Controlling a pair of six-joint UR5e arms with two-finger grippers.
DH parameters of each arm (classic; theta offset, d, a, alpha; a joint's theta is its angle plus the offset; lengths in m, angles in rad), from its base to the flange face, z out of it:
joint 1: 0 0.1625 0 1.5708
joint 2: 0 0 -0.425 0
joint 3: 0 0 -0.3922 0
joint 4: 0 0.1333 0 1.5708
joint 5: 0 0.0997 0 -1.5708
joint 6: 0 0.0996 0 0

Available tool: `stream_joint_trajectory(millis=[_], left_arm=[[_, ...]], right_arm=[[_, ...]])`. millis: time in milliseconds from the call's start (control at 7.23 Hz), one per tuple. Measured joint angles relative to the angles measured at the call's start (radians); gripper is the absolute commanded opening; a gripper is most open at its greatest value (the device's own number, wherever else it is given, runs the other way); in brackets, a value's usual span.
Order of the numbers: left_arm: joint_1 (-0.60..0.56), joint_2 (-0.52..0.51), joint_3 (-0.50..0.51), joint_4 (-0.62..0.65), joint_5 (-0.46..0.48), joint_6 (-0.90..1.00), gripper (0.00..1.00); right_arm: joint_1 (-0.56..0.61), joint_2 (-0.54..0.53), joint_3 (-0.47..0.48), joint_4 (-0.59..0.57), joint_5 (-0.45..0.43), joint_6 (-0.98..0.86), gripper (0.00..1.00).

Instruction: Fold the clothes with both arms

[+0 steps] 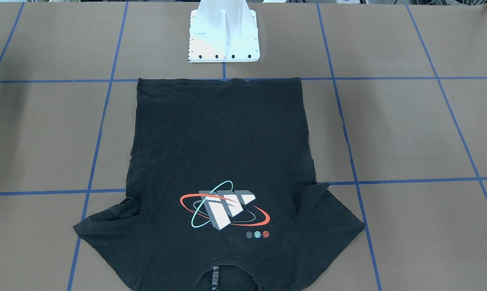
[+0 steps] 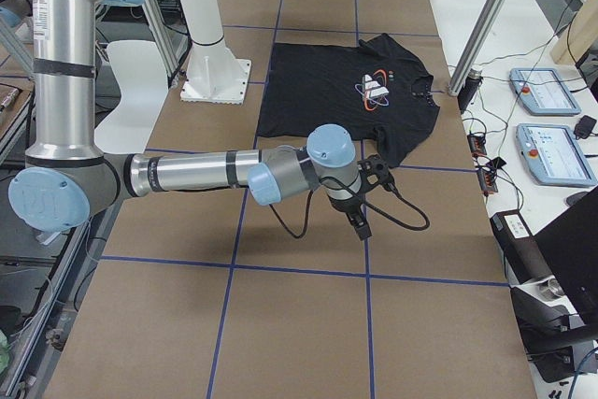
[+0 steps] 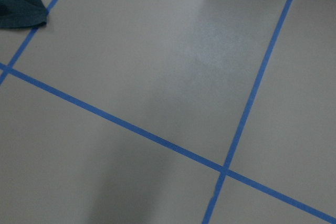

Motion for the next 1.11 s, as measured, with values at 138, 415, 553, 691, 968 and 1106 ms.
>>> stream_joint_trajectory(millis=[138, 415, 553, 691, 968, 1106], left_arm=[[0.051, -0.034, 0.001, -0.006, 0.037, -0.133, 1.0], [0.18, -0.105, 0.021, -0.028, 0.187, -0.365, 1.0], [0.25, -0.143, 0.062, -0.059, 0.267, -0.45, 1.0], [0.319, -0.183, 0.127, -0.098, 0.341, -0.507, 1.0], [0.429, -0.272, 0.289, -0.186, 0.486, -0.6, 1.0], [0.473, -0.305, 0.351, -0.213, 0.55, -0.637, 1.0]], right_arm=[[-0.038, 0.023, 0.001, 0.003, 0.0, 0.086, 1.0], [-0.113, 0.076, -0.001, 0.007, -0.004, 0.264, 1.0], [-0.148, 0.104, -0.005, 0.007, -0.011, 0.326, 1.0], [-0.183, 0.132, -0.013, 0.007, -0.028, 0.378, 1.0], [-0.262, 0.186, -0.054, 0.043, -0.112, 0.524, 1.0], [-0.297, 0.204, -0.085, 0.092, -0.151, 0.583, 1.0]])
